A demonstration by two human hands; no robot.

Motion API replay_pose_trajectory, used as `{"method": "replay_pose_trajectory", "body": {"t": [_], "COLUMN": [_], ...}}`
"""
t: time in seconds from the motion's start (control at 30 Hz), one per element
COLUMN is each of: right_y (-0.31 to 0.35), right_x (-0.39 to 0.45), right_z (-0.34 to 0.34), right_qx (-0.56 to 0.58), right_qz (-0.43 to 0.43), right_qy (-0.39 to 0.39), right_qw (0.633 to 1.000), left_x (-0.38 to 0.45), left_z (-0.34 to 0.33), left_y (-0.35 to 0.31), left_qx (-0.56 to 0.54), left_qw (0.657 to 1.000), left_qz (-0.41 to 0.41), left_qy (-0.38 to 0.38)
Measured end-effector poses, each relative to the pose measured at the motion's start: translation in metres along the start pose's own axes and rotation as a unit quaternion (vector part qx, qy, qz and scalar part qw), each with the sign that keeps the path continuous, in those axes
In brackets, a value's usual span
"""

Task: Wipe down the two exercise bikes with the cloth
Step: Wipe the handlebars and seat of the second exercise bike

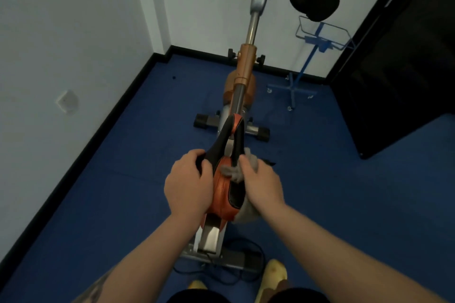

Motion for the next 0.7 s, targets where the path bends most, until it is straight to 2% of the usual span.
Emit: {"method": "replay_pose_trajectory", "body": {"t": [0.07, 0.1, 0.17, 0.23, 0.3, 0.47, 0.6, 0.63, 0.7], "right_y": [-0.003, -0.004, 0.005, 0.018, 0.026, 0.015, 0.017, 0.02, 0.025], "right_x": [-0.032, -0.035, -0.013, 0.018, 0.039, 0.009, 0.062, 0.075, 0.096], "right_z": [-0.002, -0.004, -0.005, -0.003, 0.0, -0.009, -0.017, -0.017, -0.011], "right_qx": [-0.083, -0.099, -0.096, -0.084, -0.073, -0.111, -0.044, -0.029, -0.037], "right_qz": [0.071, 0.09, 0.064, 0.0, -0.036, 0.094, 0.065, 0.072, 0.145], "right_qy": [-0.059, -0.063, -0.018, 0.034, 0.044, 0.016, 0.053, 0.049, 0.047], "right_qw": [0.992, 0.989, 0.993, 0.996, 0.996, 0.989, 0.996, 0.996, 0.988], "left_x": [0.0, 0.0, 0.001, 0.002, 0.001, 0.001, -0.002, -0.004, -0.008], "left_z": [0.001, 0.001, 0.0, -0.001, -0.001, -0.003, -0.004, -0.004, -0.003], "left_y": [-0.002, -0.003, -0.003, -0.002, -0.001, 0.002, -0.003, -0.005, -0.009], "left_qx": [0.006, 0.01, 0.019, 0.022, 0.021, 0.02, 0.039, 0.039, 0.041], "left_qw": [1.0, 1.0, 1.0, 1.0, 1.0, 0.999, 0.996, 0.995, 0.991], "left_qz": [-0.014, -0.019, -0.021, -0.02, -0.014, 0.013, 0.043, 0.048, 0.063], "left_qy": [0.001, 0.001, 0.0, 0.0, 0.001, -0.029, -0.07, -0.083, -0.114]}}
Point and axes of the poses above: each hand's wrist, its own x-axis towards the middle knuckle, its own z-axis out of the back of the hand, y = z × x, the point moved 3 cm from there along x, towards the middle knuckle, and after that the axes turned 8 degrees about z, right-handed, at the moved point
